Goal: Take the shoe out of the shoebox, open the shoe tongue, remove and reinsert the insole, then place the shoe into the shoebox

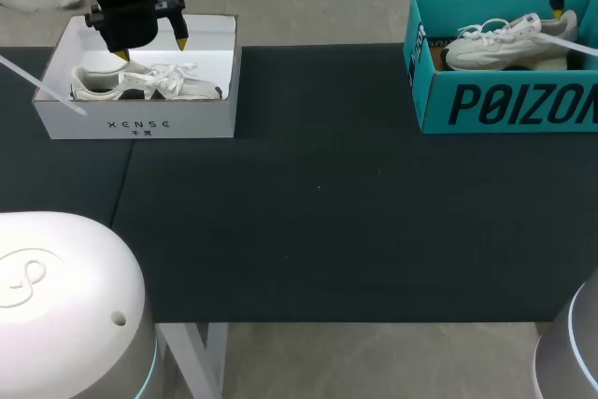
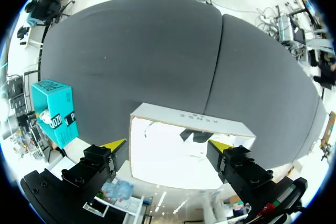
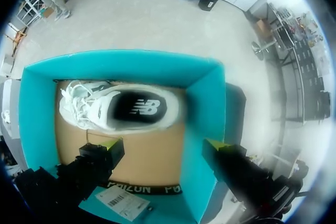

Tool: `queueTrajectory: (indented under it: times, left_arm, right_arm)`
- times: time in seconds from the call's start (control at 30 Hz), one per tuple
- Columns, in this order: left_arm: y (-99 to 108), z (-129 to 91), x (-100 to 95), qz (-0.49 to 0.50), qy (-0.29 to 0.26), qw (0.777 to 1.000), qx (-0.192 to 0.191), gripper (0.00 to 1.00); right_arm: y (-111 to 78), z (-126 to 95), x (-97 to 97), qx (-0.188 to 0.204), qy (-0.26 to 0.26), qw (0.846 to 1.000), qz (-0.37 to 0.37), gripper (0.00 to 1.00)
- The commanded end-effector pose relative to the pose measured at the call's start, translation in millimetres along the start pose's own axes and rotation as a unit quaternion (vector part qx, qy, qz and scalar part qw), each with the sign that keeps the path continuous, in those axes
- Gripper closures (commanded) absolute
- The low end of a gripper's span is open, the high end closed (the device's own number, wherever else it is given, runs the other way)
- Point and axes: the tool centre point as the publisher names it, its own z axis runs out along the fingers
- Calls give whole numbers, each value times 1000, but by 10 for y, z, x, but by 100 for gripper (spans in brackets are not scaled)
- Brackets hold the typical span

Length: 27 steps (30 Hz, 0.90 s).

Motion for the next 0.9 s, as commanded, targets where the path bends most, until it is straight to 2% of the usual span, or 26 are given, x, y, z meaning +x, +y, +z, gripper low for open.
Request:
queueTrajectory:
  times: [0.03,0.33,0.9]
  left_arm:
    - [4,-3,2,1,1,1000,0,0]
    - [4,-3,2,1,1,1000,0,0]
    - [4,-3,2,1,1,1000,0,0]
  right_arm:
    - [338,195,-91,43,5,999,-4,0]
    - [469,377,-156,59,5,998,-12,0]
    - [797,395,-175,73,-4,997,-22,0]
